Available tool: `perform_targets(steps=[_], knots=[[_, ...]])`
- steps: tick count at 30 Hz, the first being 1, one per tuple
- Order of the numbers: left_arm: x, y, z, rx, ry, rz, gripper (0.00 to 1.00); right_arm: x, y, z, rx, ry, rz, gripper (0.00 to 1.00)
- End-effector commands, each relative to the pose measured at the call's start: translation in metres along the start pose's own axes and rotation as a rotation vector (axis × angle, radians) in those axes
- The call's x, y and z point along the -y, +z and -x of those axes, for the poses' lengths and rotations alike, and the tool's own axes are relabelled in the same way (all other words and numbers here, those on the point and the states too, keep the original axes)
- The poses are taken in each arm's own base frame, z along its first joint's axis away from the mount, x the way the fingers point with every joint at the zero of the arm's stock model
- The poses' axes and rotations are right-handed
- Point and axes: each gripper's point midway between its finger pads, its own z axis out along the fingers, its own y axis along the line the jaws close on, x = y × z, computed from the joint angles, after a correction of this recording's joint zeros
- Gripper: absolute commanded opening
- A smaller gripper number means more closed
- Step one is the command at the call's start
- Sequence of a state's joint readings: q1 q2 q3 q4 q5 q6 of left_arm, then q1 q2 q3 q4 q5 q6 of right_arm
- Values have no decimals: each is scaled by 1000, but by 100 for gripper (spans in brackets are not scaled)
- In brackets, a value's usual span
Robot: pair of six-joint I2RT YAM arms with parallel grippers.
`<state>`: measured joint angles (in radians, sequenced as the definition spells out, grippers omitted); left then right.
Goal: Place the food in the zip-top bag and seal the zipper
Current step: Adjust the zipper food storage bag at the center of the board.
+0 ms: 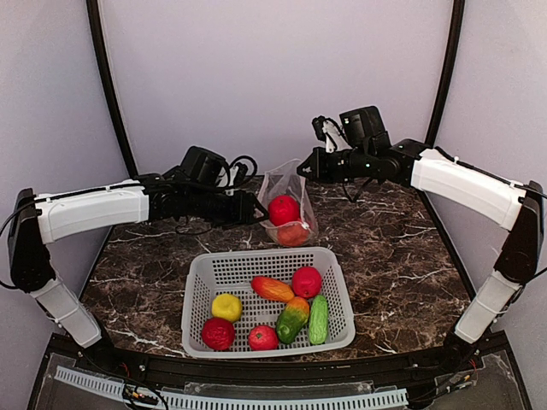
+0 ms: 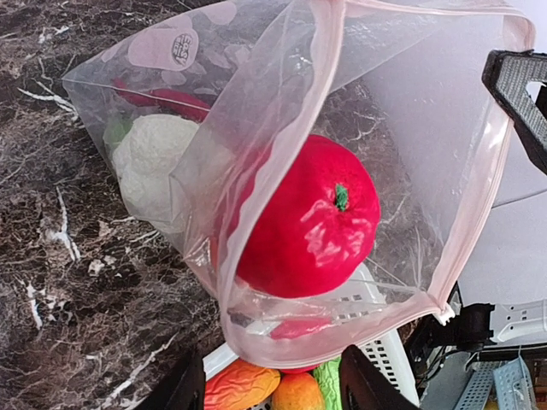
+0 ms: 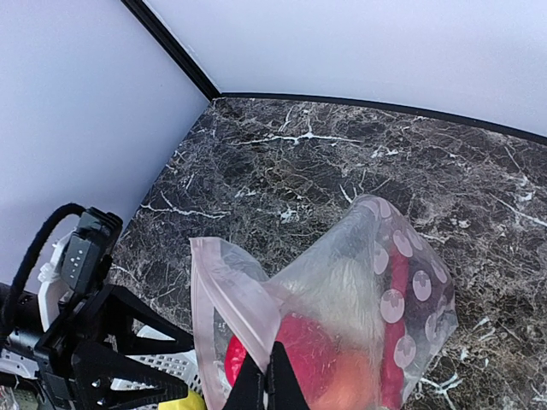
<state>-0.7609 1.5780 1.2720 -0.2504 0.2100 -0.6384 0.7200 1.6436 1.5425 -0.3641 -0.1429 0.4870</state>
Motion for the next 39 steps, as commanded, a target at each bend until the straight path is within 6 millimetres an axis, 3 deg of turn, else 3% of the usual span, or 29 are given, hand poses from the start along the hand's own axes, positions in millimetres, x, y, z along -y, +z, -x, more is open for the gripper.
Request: perform_targets(steps=[1,6,19,22,24,28,31,34,39], knots=[[5,9,4,2,-21,-49,48,-14,-12,16,45,-23,32,0],[1,17,0,-20,-31,-36,33,-14,-12,16,44,-27,28,0],[15,13,20,19,-7,-61,4,-13,-15,22,61,-31,8,0],[31,3,43,75,23,-84,1,-14,-19,31,72,-50,-7,0],[45,-6,61,115,55,-103,1,-15,-28,48,100,-77,-36,0],[72,-32,101,196,105,-154,1,-27,-57,87,195,-139,-63,0],[88,-51,123,260,115,-206,1,-30,-73,103,253,-149,-80,0],[89,-56,133,288,83,-246,1,-23,-68,98,242,-129,-96,0],[63,-27,118,221,-5,-262,1,5,-29,64,124,-43,-127,0]])
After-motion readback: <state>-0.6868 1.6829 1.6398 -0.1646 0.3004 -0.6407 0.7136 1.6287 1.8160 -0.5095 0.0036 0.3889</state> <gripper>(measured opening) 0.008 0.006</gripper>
